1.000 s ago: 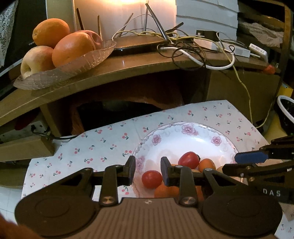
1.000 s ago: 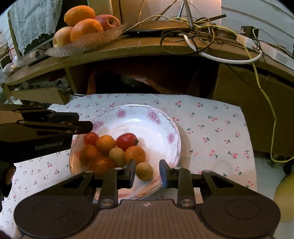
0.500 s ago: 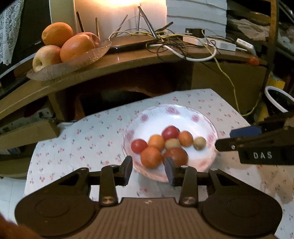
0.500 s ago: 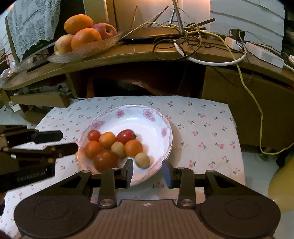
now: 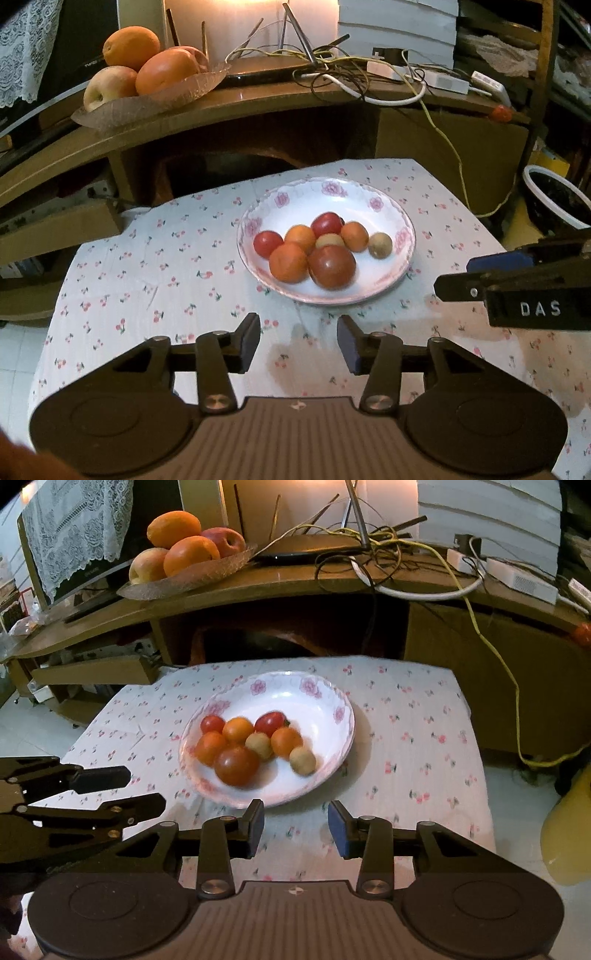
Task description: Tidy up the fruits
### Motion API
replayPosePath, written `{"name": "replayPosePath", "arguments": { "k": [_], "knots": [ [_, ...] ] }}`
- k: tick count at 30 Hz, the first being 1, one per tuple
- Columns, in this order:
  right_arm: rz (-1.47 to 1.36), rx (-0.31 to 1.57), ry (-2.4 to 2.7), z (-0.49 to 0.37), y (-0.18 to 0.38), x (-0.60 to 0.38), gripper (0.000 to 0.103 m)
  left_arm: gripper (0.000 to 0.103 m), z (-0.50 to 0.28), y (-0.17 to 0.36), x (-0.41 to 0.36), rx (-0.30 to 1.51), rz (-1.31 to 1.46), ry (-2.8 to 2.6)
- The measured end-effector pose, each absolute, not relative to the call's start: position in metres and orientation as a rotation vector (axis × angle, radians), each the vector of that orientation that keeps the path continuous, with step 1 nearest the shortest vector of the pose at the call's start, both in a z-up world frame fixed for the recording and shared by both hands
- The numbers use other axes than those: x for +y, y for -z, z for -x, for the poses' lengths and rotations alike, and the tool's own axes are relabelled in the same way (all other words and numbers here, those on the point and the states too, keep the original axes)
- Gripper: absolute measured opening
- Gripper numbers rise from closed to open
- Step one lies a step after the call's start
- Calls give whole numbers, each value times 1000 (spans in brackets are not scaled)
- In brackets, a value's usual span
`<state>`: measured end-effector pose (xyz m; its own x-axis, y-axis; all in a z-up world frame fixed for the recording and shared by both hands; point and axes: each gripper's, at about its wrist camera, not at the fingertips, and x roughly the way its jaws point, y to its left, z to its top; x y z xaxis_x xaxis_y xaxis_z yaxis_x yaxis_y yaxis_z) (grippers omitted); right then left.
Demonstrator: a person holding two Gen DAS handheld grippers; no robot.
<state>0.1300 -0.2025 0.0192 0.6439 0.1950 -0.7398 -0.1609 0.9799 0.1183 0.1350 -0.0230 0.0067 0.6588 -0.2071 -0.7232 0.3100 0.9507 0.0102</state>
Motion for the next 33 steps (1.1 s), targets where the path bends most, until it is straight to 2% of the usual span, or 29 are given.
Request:
{"name": "replayPosePath", "arguments": {
  "k": [16,21,33],
  "knots": [
    [-86,866,-195,-64,-15,-190,41,76,-83,-10,-22,779,-149,252],
    [-98,850,-185,-51,-18,-188,41,87,-69,-11,-23,766,-168,239],
    [-110,843,-161,-28,-19,-187,41,97,-45,-17,-23,735,-181,218]
  ]
}}
